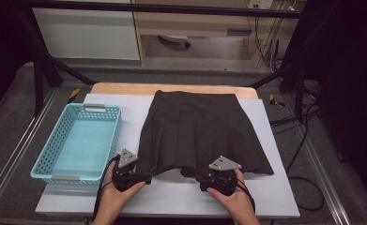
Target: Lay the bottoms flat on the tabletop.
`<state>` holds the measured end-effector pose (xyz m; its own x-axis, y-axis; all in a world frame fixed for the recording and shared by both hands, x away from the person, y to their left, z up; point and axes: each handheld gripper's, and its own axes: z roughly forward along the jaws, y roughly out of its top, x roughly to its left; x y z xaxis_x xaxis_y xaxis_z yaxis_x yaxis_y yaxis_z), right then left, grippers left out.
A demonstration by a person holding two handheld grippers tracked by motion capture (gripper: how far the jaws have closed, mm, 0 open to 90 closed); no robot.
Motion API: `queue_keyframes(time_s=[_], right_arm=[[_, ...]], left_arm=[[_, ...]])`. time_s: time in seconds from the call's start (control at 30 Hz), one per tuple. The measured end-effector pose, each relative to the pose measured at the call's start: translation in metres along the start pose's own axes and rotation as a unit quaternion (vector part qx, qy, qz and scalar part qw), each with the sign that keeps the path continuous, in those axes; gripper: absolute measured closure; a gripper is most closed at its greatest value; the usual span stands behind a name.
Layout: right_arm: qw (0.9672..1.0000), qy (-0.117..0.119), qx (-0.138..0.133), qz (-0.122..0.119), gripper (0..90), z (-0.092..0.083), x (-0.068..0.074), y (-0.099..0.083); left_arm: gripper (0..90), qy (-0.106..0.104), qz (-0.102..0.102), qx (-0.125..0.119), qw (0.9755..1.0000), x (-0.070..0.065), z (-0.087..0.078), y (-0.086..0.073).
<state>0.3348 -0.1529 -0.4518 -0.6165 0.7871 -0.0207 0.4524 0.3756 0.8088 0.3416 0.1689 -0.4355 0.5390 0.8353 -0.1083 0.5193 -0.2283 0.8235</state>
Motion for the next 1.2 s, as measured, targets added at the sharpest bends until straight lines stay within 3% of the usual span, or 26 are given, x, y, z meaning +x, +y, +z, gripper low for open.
queue_keyframes(time_s=[0.03,0.13,0.27,0.47,0.67,0.73,0.93,1.07,1.2], right_arm=[[1.0,-0.002,0.0,0.0,20.2,0.0,0.0,0.0],[0.9999,-0.006,0.008,-0.004,20.2,0.002,-0.001,-0.002],[0.9999,-0.005,0.008,-0.005,20.4,0.002,0.0,-0.002],[0.9999,-0.001,0.008,-0.008,20.7,0.003,0.001,-0.002],[0.9999,0.002,0.011,-0.012,20.8,0.004,0.004,-0.002],[0.9998,0.003,0.011,-0.015,20.8,0.004,0.004,-0.002],[0.9998,0.003,0.012,-0.015,21.8,0.004,0.004,-0.002],[0.9998,0.004,0.012,-0.017,22.3,0.004,0.004,-0.002],[0.9998,0.005,0.012,-0.018,23.9,0.004,0.004,-0.002]], left_arm=[[12.1,0.002,-0.003,-0.011,0.9999,-0.001,-0.001,0.001],[12.9,-0.005,-0.001,-0.012,0.9999,-0.005,-0.003,0.002],[12.2,-0.017,0.017,0.009,0.9997,-0.015,0.001,-0.001],[10.0,-0.025,0.025,0.033,0.9989,-0.022,0.013,-0.008],[9.9,-0.025,0.03,0.041,0.9984,-0.029,0.024,-0.011],[14.8,-0.021,0.032,0.041,0.9984,-0.028,0.026,-0.01],[45.6,-0.008,0.037,0.033,0.9987,-0.019,0.025,-0.008],[47.2,-0.002,0.035,0.035,0.9988,-0.015,0.024,-0.007],[46.8,-0.003,0.017,0.028,0.9995,-0.008,0.02,-0.005]])
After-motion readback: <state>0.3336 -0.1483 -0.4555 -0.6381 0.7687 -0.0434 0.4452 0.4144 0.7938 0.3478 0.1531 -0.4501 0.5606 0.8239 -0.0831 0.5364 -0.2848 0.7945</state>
